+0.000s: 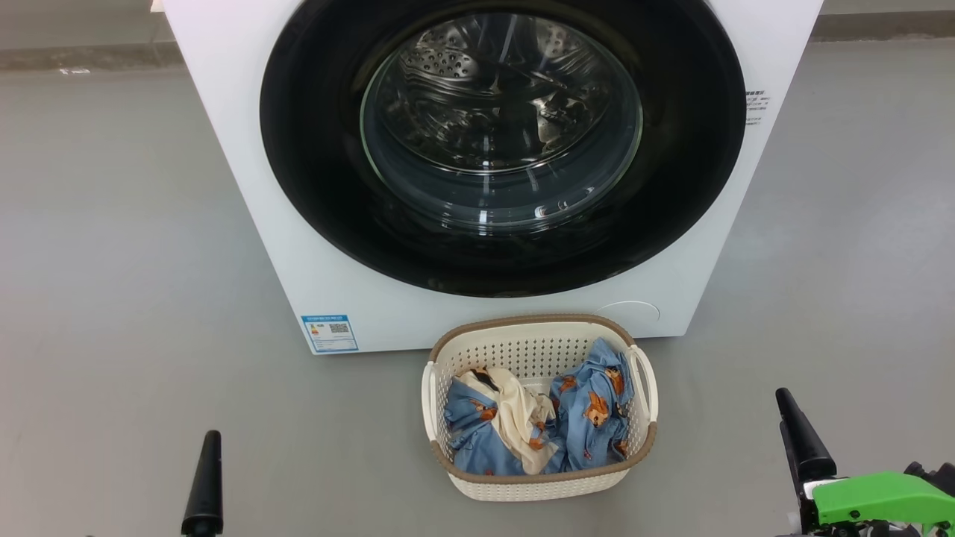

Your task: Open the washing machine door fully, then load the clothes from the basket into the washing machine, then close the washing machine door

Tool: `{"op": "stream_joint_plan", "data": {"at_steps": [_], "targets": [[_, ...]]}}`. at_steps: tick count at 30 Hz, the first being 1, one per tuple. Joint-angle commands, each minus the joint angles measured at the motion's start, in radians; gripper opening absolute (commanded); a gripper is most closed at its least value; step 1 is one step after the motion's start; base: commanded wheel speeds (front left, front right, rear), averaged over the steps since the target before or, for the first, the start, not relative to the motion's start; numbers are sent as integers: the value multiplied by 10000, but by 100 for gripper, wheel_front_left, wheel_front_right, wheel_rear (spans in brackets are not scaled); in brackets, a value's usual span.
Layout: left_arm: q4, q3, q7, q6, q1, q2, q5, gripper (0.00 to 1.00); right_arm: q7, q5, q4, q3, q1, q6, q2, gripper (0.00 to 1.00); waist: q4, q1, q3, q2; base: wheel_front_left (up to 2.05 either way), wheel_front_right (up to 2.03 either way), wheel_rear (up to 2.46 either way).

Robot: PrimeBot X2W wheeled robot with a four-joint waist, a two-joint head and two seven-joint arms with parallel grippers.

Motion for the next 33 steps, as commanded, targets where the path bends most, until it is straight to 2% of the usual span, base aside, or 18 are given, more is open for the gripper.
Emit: {"op": "stream_joint_plan", "data": {"at_steps": [1, 24, 33], "targets": [[-367, 65, -115, 1, -339, 157, 380, 100, -118, -390, -327, 157, -430, 18, -220, 100, 0, 0, -1, 0, 0, 0, 0], [-520, -190, -790, 2, -354, 319, 4150, 100, -792, -3774, -426, 930, -463, 29, -669, 100, 9, 0, 3, 0, 0, 0, 0], [-471, -157, -1025, 2, -390, 289, 5393, 100, -1027, -4773, -395, 1141, -470, 33, -769, 100, 19, 0, 8, 0, 0, 0, 0]]}}
